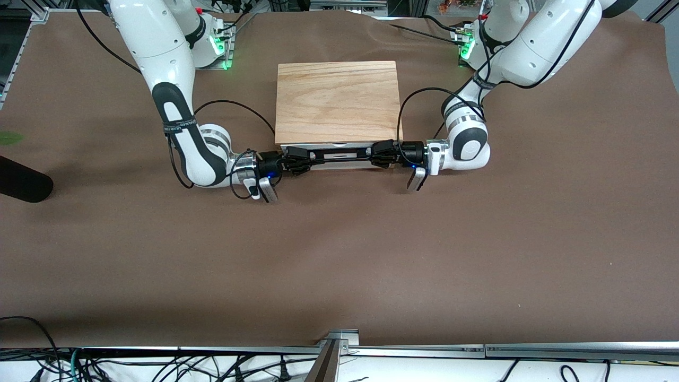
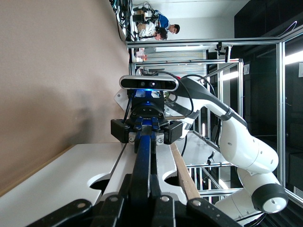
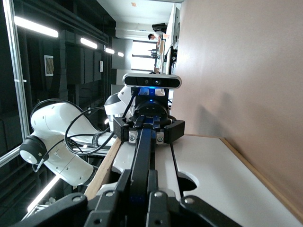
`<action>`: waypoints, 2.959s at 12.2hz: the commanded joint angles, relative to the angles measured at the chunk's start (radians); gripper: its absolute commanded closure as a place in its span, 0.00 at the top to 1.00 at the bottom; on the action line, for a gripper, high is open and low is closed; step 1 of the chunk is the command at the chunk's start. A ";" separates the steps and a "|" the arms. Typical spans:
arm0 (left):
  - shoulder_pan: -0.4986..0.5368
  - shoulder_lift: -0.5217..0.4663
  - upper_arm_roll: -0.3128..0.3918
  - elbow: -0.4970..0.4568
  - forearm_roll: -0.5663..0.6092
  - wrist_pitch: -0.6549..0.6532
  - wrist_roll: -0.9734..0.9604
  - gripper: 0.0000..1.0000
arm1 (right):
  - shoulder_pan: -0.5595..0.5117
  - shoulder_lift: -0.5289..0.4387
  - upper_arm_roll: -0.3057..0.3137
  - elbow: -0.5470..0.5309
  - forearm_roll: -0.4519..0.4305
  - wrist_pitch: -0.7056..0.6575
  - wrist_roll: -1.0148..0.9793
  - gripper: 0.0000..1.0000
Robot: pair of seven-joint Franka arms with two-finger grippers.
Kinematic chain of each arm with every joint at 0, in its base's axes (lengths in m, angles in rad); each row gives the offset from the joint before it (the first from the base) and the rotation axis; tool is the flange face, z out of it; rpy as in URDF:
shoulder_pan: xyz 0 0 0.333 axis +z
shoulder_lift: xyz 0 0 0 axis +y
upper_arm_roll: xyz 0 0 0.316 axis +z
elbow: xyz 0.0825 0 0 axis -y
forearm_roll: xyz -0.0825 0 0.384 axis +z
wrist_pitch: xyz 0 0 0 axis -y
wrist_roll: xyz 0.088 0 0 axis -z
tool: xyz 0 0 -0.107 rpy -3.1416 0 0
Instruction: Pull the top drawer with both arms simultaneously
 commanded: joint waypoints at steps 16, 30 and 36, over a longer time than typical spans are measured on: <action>0.007 0.066 -0.011 0.098 0.114 0.067 -0.214 0.00 | -0.082 0.157 -0.036 0.318 0.013 0.031 0.171 0.09; 0.018 0.111 0.029 0.265 0.235 0.069 -0.497 0.00 | -0.105 0.251 -0.049 0.503 0.013 0.074 0.281 0.09; 0.015 0.129 0.047 0.328 0.271 0.067 -0.569 0.00 | -0.114 0.292 -0.063 0.575 0.011 0.083 0.322 0.09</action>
